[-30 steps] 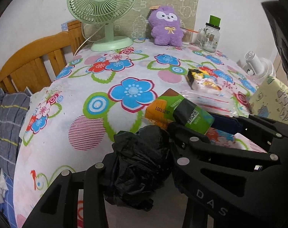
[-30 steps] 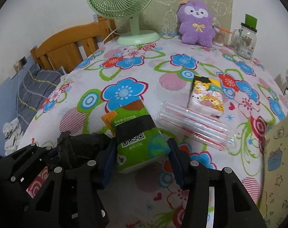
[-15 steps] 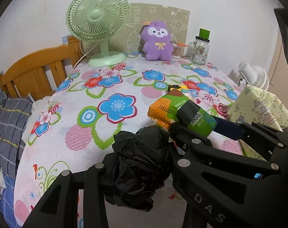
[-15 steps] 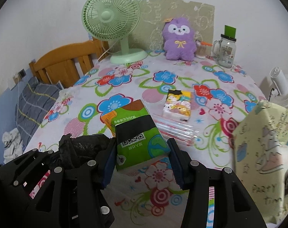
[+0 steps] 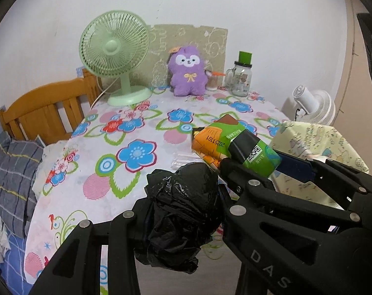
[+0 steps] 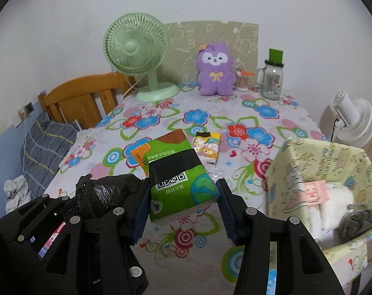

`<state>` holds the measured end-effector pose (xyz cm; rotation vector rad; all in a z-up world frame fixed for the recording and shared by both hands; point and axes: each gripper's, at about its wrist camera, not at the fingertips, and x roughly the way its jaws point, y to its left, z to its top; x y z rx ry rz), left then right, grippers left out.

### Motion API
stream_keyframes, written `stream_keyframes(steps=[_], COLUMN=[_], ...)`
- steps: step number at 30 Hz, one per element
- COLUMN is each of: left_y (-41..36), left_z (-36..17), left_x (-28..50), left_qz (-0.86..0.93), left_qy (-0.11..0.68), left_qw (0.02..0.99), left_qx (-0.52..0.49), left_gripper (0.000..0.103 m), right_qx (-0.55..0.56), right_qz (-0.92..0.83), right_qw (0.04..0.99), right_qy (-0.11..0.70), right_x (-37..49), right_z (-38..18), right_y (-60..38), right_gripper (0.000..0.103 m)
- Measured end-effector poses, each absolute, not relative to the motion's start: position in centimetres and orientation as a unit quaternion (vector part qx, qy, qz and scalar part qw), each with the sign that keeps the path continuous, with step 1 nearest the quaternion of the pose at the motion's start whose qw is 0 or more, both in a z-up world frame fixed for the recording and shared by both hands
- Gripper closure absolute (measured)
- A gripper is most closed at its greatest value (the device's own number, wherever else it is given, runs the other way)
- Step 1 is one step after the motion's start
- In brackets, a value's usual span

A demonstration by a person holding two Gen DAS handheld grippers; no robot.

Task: Organize soft objects
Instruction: 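Lift the black bag and tissue pack and carry both over the patterned box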

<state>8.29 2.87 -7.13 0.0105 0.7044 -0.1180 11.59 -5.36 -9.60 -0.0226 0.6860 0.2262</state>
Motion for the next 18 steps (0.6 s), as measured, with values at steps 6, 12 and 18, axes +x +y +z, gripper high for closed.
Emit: stream_keyframes(steps=[6, 12, 18], left_y=[1.5, 0.1, -1.5], left_z=[-5.6, -4.3, -3.2], left_x=[7.4, 6.8, 6.6], left_qz=[-0.065, -0.072, -0.081], left_qy=[0.331, 0.322, 0.313], left_qw=[0.941, 0.944, 0.946], left_qx=[0.008, 0.013, 0.017], left_gripper=[0.057, 0.057, 0.057], right_qx=[-0.011, -0.008, -0.004], right_qz=[0.104, 0.097, 0.088], right_qw=[0.940, 0.944, 0.949], right_qy=[0.323, 0.314, 0.304], right_x=[10.3, 9.3, 8.6], right_z=[-7.9, -6.3, -5.0], right_y=[-6.7, -8.3, -10.0], right_gripper=[0.048, 0.048, 0.048])
